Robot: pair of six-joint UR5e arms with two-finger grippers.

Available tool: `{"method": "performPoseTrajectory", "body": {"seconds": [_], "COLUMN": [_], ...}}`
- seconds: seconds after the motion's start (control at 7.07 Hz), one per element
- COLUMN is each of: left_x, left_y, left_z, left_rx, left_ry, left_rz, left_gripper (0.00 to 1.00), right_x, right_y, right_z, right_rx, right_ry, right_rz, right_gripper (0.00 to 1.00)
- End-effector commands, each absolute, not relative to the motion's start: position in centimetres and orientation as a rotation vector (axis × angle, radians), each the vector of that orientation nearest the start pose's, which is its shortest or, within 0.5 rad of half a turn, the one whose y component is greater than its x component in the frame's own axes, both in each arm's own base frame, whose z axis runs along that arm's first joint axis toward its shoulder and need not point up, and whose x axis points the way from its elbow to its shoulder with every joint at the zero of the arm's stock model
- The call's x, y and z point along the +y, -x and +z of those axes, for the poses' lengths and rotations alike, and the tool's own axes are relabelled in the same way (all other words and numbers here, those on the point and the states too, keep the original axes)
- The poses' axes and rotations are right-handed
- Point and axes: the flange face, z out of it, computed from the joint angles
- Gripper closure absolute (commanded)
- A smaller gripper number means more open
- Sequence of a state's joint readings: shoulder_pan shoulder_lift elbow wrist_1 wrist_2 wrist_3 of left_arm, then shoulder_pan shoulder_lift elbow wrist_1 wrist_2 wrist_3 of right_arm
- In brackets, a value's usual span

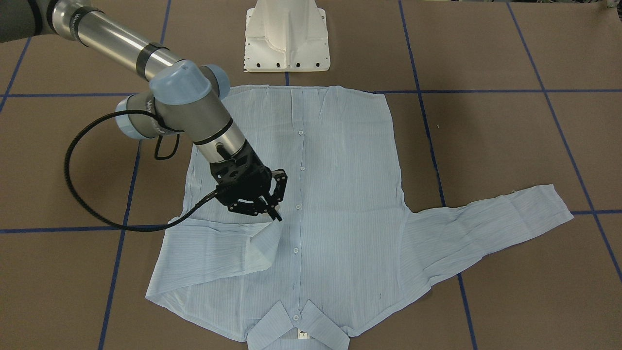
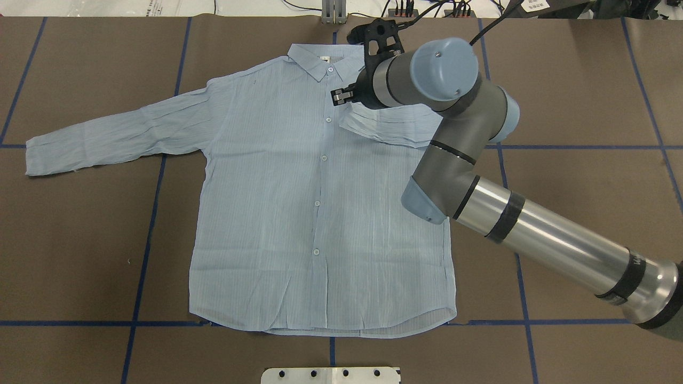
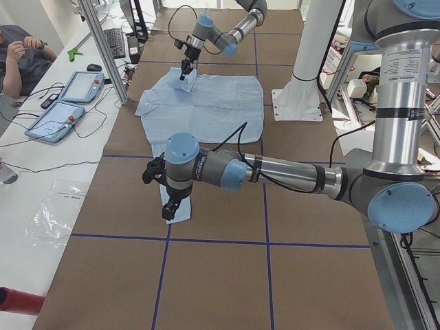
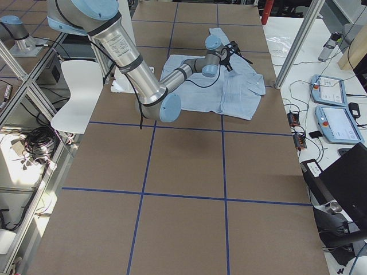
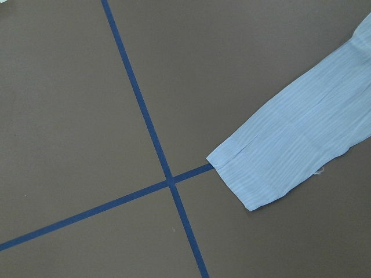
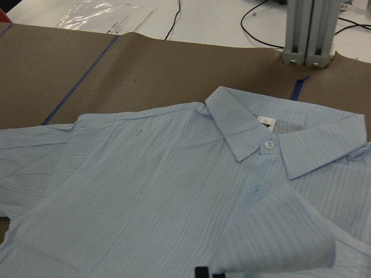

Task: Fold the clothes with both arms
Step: 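Carry the grasped sleeve with the right gripper across the shirt chest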

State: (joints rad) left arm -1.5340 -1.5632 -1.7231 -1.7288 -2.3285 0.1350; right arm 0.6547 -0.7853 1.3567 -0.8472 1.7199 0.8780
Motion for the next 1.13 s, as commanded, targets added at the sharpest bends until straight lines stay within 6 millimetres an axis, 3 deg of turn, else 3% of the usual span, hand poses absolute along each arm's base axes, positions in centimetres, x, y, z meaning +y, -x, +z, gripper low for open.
{"method": "performPoseTrajectory", "body": {"seconds": [0.0,0.42,0.57,0.71,0.85,0.99], "left_x": [-50.4,-50.4,-50.4,-50.4,-50.4,-50.4], "left_y": [4.6,4.6,4.6,4.6,4.6,4.6], "left_z": [57.1,57.1,57.1,57.1,57.1,57.1], "left_rx": [0.739,0.738,0.738,0.739,0.739,0.739], "left_ry": [-0.325,-0.324,-0.324,-0.324,-0.324,-0.324], "left_rz": [0.277,0.276,0.276,0.276,0.276,0.276], "left_gripper": [0.00,0.00,0.00,0.00,0.00,0.00], "right_x": [-50.7,-48.4,-48.4,-48.8,-48.8,-48.1], "right_y": [57.9,62.6,63.4,64.8,66.2,67.1], "right_z": [15.2,14.7,14.3,12.6,10.4,9.4], "right_rx": [-1.084,-1.062,-1.058,-1.049,-1.012,-0.988], "right_ry": [-0.769,-0.744,-0.736,-0.724,-0.712,-0.726], "right_rz": [-0.126,-0.153,-0.156,-0.155,-0.154,-0.148], "right_gripper": [1.00,1.00,0.52,0.29,0.19,0.15]}}
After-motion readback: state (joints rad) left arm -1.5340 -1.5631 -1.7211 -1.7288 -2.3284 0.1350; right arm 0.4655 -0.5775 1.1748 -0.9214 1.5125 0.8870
